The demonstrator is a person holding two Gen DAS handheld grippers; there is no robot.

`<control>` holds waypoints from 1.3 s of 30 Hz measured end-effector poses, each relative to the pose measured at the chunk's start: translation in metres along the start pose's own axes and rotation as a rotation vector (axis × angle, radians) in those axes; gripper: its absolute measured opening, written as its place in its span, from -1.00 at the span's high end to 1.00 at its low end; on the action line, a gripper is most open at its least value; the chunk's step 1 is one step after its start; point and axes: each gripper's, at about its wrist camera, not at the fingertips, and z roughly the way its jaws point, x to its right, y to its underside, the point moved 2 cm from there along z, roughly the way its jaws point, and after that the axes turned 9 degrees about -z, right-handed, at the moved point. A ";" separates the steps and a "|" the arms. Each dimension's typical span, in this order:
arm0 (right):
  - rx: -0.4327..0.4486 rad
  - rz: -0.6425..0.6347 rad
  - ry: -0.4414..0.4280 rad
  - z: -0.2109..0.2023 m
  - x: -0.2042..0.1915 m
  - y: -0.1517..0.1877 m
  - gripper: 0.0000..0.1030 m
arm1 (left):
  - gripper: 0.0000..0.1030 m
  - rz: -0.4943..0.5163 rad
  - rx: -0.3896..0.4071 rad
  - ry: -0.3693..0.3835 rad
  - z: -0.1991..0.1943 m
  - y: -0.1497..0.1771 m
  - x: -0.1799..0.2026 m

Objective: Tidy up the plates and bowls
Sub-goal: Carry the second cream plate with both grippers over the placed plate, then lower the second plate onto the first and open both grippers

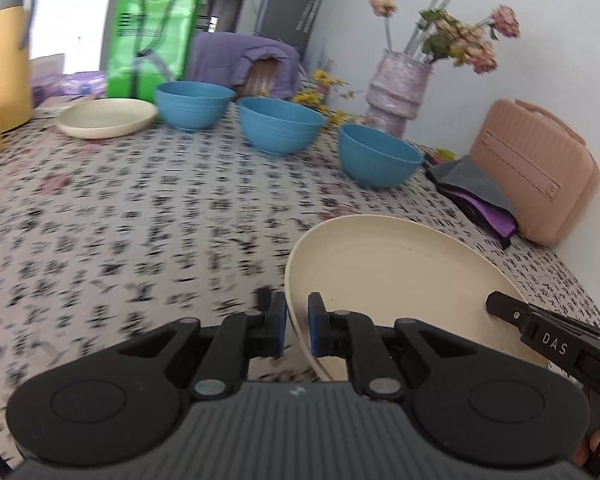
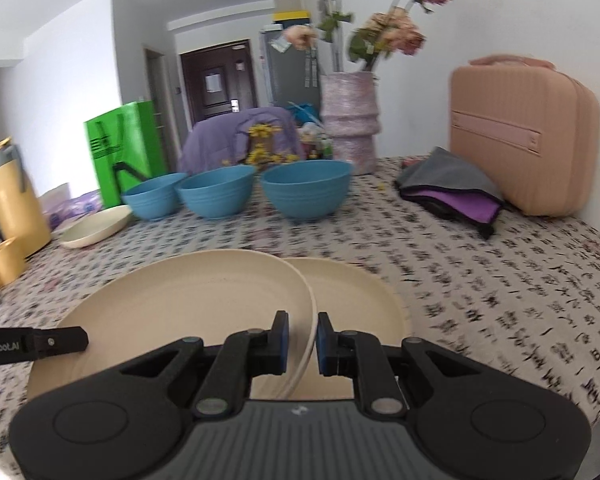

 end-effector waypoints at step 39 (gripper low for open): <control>0.069 -0.059 0.075 -0.022 0.011 -0.004 0.35 | 0.67 0.109 0.065 0.004 -0.019 0.007 0.006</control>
